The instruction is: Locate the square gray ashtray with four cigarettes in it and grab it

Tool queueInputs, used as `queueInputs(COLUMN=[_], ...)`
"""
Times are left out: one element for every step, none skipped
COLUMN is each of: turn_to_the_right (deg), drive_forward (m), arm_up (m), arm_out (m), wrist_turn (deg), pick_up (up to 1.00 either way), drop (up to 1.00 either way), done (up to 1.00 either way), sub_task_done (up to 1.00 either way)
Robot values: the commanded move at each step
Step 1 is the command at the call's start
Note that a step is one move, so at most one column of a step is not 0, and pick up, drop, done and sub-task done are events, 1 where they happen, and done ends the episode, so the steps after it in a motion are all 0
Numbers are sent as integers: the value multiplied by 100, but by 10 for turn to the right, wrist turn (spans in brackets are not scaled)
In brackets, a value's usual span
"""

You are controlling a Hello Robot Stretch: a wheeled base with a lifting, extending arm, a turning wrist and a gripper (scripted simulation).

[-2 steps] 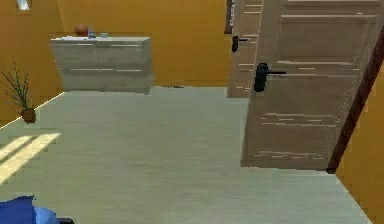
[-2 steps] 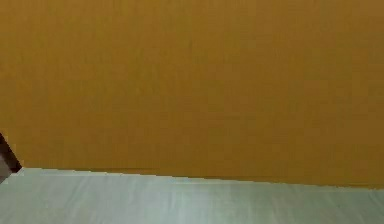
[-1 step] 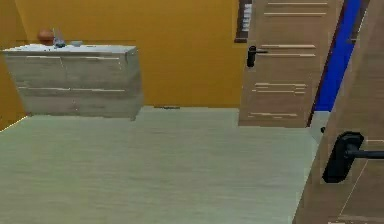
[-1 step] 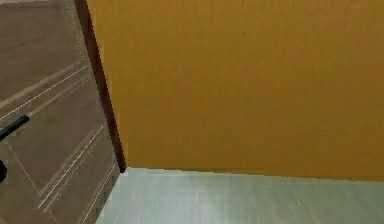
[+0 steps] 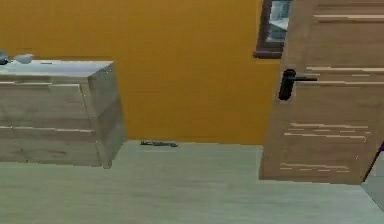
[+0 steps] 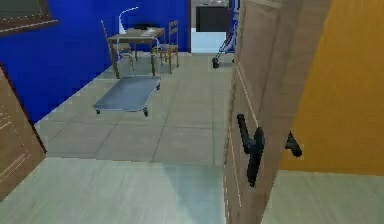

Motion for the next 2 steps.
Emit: queueInputs(turn_to_the_right=[450,30], drive_forward=[0,0], arm_up=[0,0], arm_out=[0,0], wrist_turn=[0,0], pick_up=[0,0], drop=[0,0], done=[0,0], sub_task_done=[0,0])
